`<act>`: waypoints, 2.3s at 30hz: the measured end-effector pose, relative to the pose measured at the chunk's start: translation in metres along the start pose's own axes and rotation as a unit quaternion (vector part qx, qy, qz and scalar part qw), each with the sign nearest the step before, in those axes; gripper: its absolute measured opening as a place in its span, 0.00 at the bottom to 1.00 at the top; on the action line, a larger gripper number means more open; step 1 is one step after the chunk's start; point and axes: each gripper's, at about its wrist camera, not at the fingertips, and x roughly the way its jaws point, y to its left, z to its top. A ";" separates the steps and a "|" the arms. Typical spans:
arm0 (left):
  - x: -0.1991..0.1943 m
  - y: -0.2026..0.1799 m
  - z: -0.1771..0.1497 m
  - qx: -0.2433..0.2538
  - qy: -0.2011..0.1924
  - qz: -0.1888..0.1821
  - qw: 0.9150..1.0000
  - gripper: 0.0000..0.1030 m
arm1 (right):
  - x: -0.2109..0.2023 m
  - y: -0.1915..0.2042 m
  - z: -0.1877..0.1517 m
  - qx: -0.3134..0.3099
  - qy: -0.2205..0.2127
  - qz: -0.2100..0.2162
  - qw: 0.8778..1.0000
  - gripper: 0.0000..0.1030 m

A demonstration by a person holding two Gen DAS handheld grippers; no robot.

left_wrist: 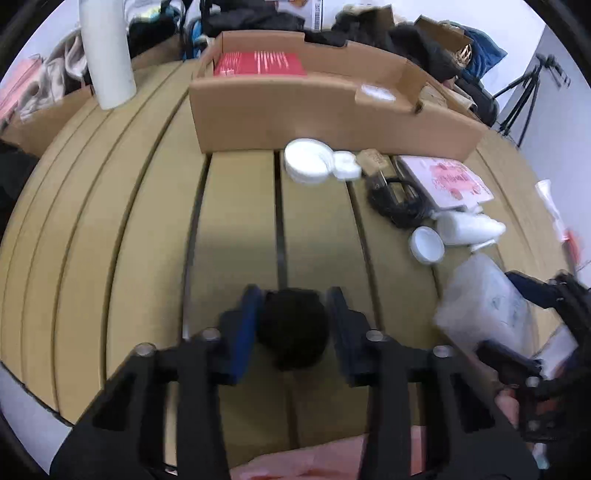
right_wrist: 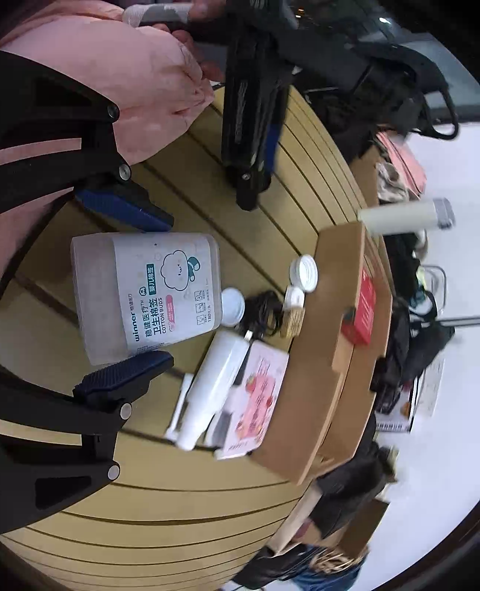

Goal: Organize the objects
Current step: 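Grasp the black hair tie with the left tool while the right tool grasps the cotton-bud pack, then set down the cotton-bud pack with the right tool and grasp a white jar lid, then drop the hair tie into the tray with the left tool while the right tool drops the lid there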

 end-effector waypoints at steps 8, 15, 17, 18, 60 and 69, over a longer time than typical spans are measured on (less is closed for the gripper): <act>-0.035 -0.004 -0.025 -0.032 -0.006 0.005 0.999 0.28 | 0.019 -0.003 -0.007 0.015 0.049 -0.013 0.999 0.67; -0.096 -0.013 -0.033 -0.045 -0.061 0.011 0.997 0.28 | 0.014 -0.036 -0.012 0.074 0.067 -0.096 0.990 0.67; -0.105 -0.013 -0.029 -0.049 -0.071 0.018 0.996 0.28 | 0.008 -0.055 -0.018 0.112 0.071 -0.115 0.984 0.67; -0.108 -0.012 -0.029 -0.049 -0.075 0.019 0.996 0.28 | 0.005 -0.062 -0.020 0.122 0.077 -0.137 0.980 0.67; -0.134 -0.016 -0.057 -0.061 -0.085 -0.015 0.994 0.28 | -0.047 0.014 0.005 0.018 -0.049 -0.037 0.998 0.31; -0.159 -0.048 -0.064 -0.039 -0.098 -0.021 0.994 0.28 | -0.112 0.003 -0.022 0.037 -0.078 -0.054 0.995 0.31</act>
